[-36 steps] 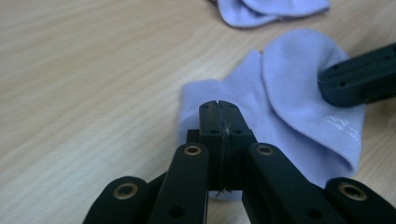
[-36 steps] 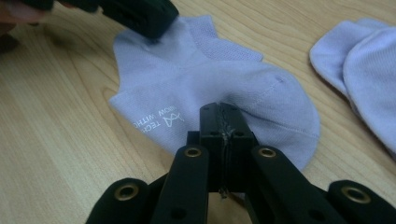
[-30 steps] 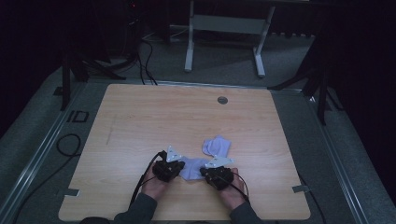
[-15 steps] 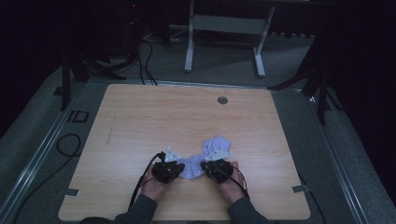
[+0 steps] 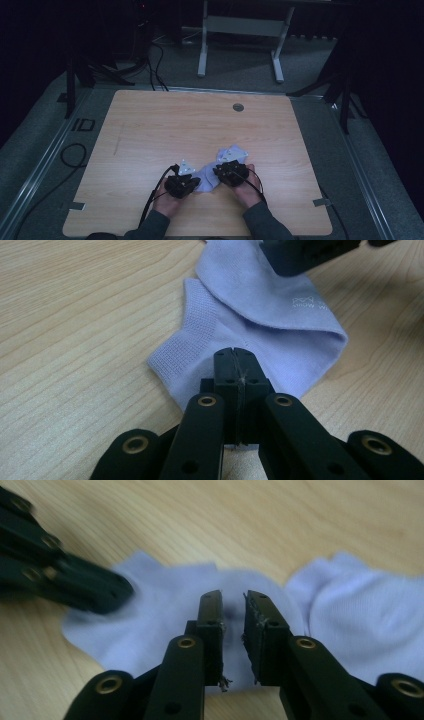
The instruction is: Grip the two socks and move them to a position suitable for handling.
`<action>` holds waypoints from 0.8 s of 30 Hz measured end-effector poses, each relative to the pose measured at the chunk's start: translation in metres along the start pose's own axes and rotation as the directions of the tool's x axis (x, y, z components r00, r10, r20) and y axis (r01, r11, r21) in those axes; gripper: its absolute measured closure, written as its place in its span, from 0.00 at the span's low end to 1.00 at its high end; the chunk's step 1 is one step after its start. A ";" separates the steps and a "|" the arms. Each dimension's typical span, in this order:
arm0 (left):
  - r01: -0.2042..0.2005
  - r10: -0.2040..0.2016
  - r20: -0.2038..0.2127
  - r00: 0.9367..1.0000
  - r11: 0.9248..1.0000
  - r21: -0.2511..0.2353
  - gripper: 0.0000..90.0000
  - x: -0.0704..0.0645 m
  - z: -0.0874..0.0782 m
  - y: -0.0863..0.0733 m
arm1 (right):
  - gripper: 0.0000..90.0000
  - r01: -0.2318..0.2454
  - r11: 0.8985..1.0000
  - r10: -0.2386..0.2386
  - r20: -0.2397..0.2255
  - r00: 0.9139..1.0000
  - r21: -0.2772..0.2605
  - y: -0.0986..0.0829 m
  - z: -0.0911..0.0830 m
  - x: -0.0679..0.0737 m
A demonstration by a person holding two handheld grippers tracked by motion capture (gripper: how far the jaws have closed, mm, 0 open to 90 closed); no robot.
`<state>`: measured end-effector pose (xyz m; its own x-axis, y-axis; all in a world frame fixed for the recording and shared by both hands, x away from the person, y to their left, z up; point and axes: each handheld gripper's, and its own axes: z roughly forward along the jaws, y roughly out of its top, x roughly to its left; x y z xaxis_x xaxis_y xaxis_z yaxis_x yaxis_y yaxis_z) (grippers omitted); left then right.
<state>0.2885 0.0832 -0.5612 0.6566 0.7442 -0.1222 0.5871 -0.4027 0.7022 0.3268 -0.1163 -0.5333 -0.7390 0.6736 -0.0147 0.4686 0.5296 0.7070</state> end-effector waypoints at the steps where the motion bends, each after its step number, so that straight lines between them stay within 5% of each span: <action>1: 0.006 -0.006 -0.001 1.000 1.000 -0.005 1.00 -0.001 0.000 0.000 | 0.82 0.005 1.000 -0.005 -0.002 1.000 -0.003 0.004 0.001 0.002; 7: 0.007 -0.007 -0.003 1.000 1.000 -0.004 0.99 -0.001 0.000 -0.001 | 0.70 0.010 0.999 -0.009 -0.018 1.000 0.047 0.021 0.021 0.007; 10: 0.007 -0.007 -0.006 1.000 1.000 -0.002 0.99 -0.001 0.000 -0.001 | 0.70 -0.014 0.992 0.016 -0.014 1.000 0.125 0.020 0.037 0.005; 18: 0.017 -0.017 -0.010 1.000 1.000 -0.003 0.99 -0.003 0.000 -0.001 | 0.94 -0.064 0.991 0.069 -0.043 0.997 0.122 0.018 0.038 -0.004; 24: 0.023 -0.023 -0.010 1.000 1.000 -0.004 1.00 -0.002 0.000 -0.001 | 0.96 -0.068 0.996 0.072 -0.065 0.995 0.062 0.020 0.017 -0.005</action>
<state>0.2865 0.0816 -0.5616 0.6384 0.7584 -0.1312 0.5999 -0.3835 0.7022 0.3482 -0.1006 -0.5308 -0.7332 0.6750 0.0826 0.5471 0.5135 0.6611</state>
